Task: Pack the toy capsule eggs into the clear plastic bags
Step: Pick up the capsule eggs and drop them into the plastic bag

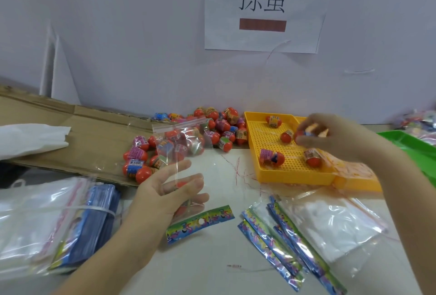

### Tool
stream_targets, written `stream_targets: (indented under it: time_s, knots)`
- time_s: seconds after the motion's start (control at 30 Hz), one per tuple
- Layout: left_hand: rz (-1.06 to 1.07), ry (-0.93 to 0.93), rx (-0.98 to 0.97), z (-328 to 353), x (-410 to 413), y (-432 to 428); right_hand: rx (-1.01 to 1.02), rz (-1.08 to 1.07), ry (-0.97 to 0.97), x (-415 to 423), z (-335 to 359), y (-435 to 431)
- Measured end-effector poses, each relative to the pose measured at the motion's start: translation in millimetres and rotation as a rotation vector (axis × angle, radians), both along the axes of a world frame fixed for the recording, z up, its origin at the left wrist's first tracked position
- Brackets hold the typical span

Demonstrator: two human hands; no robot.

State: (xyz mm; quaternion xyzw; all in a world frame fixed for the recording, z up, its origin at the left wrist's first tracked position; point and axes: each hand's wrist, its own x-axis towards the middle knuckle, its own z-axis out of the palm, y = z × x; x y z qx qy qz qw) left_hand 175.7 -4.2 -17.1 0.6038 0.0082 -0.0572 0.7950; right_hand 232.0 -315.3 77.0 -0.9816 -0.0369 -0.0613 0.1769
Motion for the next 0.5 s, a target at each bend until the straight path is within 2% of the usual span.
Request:
stream_targets:
  time_s: [0.1, 0.17, 0.2, 0.27, 0.37, 0.43, 0.5]
  knots:
    - [-0.017, -0.016, 0.019, 2.0, -2.0, -2.1, 0.397, 0.212, -0.168, -16.6, 19.3, 30.3]
    - [-0.019, -0.048, 0.042, 4.0, -5.5, -3.8, 0.604, 0.364, -0.158, -27.7, 25.6, 54.2]
    - [-0.019, -0.073, 0.06, 4.7, -7.5, -5.0, 0.646, 0.432, -0.152, -32.7, 25.4, 65.5]
    - [-0.019, -0.119, 0.086, 4.8, -11.3, -7.1, 0.611, 0.526, -0.178, -41.4, 21.3, 86.7]
    - [-0.04, -0.166, 0.117, 3.3, -15.3, -9.2, 0.453, 0.585, -0.215, -48.5, 11.5, 108.7]
    - [-0.085, -0.2, 0.138, 3.3, -18.0, -9.5, 0.298, 0.566, -0.25, -48.9, 5.4, 114.5]
    - [-0.124, -0.231, 0.169, 4.0, -20.6, -8.9, 0.294, 0.515, -0.255, -49.2, 2.9, 116.0]
